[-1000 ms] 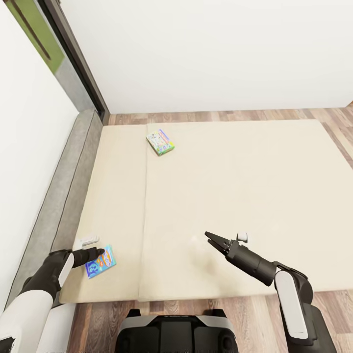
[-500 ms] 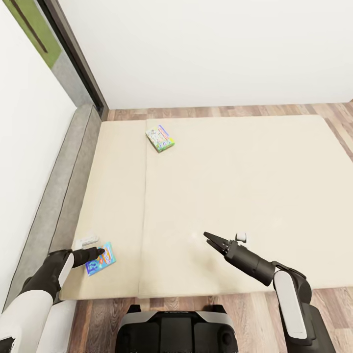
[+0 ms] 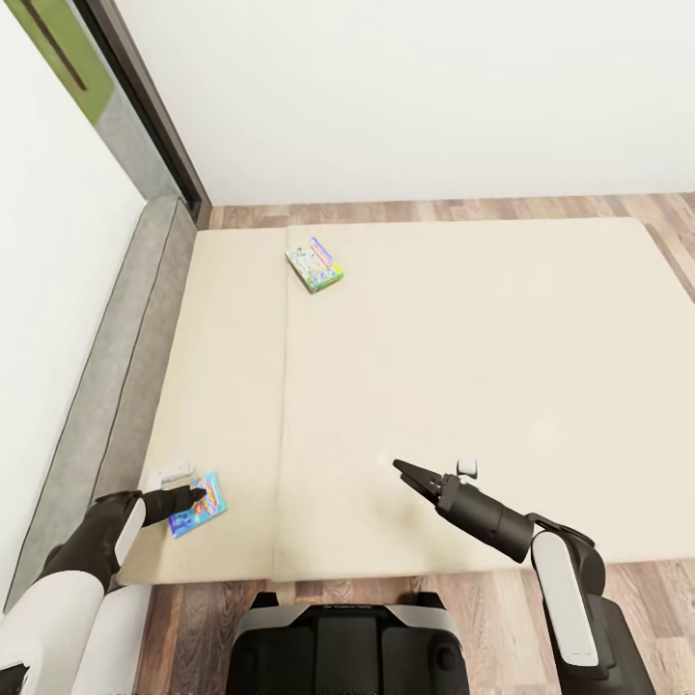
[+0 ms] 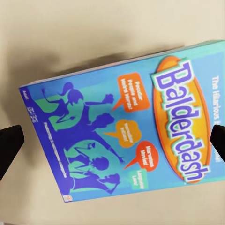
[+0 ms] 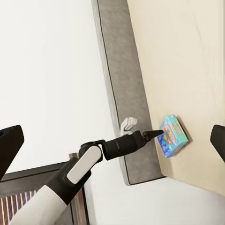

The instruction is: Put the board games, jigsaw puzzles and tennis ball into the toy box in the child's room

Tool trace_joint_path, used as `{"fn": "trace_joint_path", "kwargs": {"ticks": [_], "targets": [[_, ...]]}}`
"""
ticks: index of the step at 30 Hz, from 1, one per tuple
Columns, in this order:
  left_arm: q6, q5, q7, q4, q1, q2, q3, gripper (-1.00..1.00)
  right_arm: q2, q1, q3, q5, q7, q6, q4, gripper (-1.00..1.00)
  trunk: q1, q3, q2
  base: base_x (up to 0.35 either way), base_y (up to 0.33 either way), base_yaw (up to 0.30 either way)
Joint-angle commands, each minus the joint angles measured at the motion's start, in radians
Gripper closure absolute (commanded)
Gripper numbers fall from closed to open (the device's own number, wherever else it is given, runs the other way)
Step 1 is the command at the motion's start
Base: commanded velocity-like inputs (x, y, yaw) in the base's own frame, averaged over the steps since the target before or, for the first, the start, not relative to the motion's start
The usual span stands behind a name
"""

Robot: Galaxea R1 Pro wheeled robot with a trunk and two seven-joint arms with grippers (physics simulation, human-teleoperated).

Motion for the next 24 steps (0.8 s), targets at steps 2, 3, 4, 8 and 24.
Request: {"fn": "trace_joint_path", "kwargs": {"ticks": [2,3,4,8,24], "targets": [[-0.001,0.0,-0.004,-0.001,0.0,-0.001,0.004,-1.0,0.001,-0.001,-0.002,0.006,0.007,0.004,0.0,-1.0,0.0,-0.004,-0.001,0.0,0.0,0.0],[-0.007,0.0,-0.004,-0.001,0.0,-0.001,0.004,-1.0,0.001,-0.001,-0.002,0.006,0.006,0.004,0.0,-1.0,0.0,-0.006,-0.001,0.0,0.0,0.0],[-0.013,0.0,-0.004,-0.001,0.0,-0.001,0.004,-1.0,0.001,-0.001,-0.002,0.006,0.006,0.004,0.0,-1.0,0.0,-0.007,-0.001,0.0,0.0,0.0],[-0.046,0.0,-0.003,-0.001,0.0,0.0,0.005,-1.0,0.001,-0.001,-0.002,0.006,0.006,0.005,0.0,-1.0,0.0,-0.014,-0.001,0.0,0.0,0.0],[-0.08,0.0,-0.004,0.0,0.0,0.008,0.066,-1.0,0.001,-0.001,-0.002,0.006,0.004,0.004,0.0,-1.0,0.0,-0.04,-0.001,0.0,0.0,0.0]]}}
